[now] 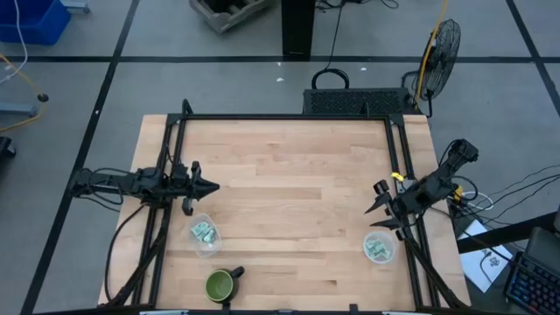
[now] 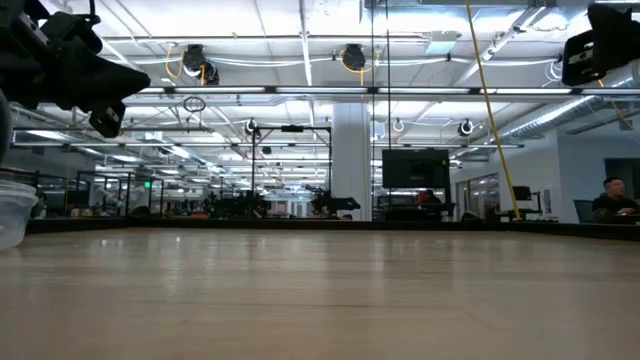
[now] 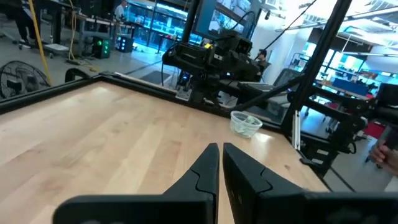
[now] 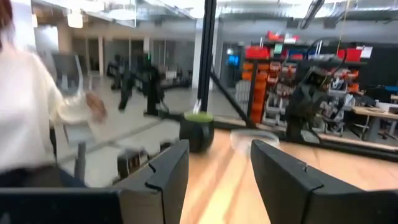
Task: Pick and place items into bin
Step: Return to Home Position
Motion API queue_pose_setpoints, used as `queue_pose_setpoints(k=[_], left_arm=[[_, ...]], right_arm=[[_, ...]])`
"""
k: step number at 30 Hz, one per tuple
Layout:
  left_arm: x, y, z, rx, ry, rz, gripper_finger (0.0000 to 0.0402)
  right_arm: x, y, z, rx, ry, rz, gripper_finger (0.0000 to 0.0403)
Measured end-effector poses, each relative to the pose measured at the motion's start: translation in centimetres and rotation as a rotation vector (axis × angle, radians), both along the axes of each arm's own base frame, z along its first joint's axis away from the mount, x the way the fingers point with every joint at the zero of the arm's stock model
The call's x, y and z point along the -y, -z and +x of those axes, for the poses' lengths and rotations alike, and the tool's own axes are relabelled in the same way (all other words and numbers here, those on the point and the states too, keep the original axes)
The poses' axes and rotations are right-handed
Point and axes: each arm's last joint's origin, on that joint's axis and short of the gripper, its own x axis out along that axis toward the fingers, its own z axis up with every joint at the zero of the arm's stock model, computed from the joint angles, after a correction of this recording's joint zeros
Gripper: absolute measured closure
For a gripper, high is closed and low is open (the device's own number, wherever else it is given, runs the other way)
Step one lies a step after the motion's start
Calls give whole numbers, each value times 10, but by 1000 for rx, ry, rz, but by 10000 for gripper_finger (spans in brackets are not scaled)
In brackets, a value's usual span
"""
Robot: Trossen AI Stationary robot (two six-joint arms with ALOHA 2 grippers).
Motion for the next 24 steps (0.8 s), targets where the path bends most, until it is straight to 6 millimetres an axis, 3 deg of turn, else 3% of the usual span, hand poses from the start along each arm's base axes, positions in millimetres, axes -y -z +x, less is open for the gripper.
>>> queue_pose_setpoints(k=[6, 14, 17, 24], left_arm=[[0, 0, 0, 3, -2, -1, 376], [0, -1, 0, 13, -3, -2, 376], [0, -1, 0, 15, -3, -2, 376], [0, -1, 0, 16, -3, -3, 376]], right_arm=[[0, 8, 1, -24, 46, -167, 236], [11, 12, 4, -122, 455, -65, 236], [9, 14, 5, -138, 440, -76, 236], [0, 18, 7, -166, 186, -123, 236]])
